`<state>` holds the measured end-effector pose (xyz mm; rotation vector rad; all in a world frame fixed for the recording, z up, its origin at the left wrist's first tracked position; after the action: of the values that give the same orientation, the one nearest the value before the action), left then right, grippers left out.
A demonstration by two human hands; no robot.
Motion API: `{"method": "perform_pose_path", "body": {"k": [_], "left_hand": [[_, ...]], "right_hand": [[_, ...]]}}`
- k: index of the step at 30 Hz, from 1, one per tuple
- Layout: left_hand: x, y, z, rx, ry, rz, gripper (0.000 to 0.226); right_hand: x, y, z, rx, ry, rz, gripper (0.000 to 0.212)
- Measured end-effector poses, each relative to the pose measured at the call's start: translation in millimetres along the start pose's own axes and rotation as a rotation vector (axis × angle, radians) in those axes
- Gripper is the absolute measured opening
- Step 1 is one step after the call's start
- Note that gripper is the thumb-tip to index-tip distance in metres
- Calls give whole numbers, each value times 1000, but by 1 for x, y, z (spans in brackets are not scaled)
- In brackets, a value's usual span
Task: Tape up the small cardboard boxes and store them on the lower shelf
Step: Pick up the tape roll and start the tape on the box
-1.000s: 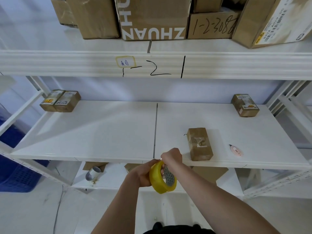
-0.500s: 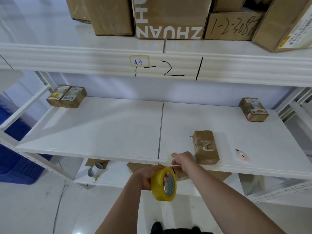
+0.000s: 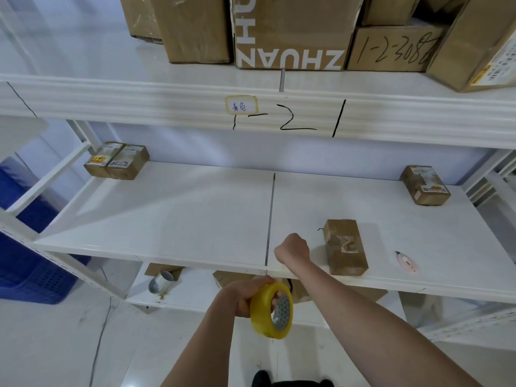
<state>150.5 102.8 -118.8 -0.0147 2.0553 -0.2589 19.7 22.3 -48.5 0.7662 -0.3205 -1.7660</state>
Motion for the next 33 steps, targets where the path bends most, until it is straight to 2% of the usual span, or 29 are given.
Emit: {"method": "perform_pose_path", "body": {"k": [3,5,7,9,13,16,20,23,26,30,31,33], "left_hand": [[-5,-6,8,0,-12,-78,27],[-15,-17,7,59,-16,-125,26],[-29,-30,3,187,-29,-148,28],[-43,-44,0,317,-114,-151,31],[-68,-80,-19,599,-287,-242,25],[-72,-99,-45,785,-339,-193,33],[-66,-124,-75,970,-432,-127,40],[-59,-142,-96,1120,-529,-123,44],[-55,-158,-117,1183,-556,-137,49],[-51,-179,-137,1365,-618,-204,30],[-50,-184,-139,1394,-643,-224,29],[-48,-192,-143,1455,-698,-235,36]], "right_hand": [[3,18,5,97,-14,42,23],[7,19,12,293,-10,2,14],[9,10,20,544,34,-70,7],[7,0,29,722,104,-108,8],[8,-27,49,911,133,-148,7],[6,-49,61,1023,153,-194,10],[10,-74,80,1089,126,-249,15],[18,-92,97,1036,72,-242,21],[25,-106,115,1003,10,-236,26],[32,-118,143,933,-24,-176,11],[33,-120,148,931,-16,-164,6],[36,-125,154,910,23,-155,12]]}}
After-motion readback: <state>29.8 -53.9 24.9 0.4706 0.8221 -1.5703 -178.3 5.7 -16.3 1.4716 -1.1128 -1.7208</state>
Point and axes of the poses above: each hand's wrist, its own x-axis towards the middle knuckle, its own z-axis out of the back of the hand, y = z × x, the point moved 5 cm from there along x, towards the middle knuckle, and after that the axes turned 14 degrees about z, right-handed, at the moved point
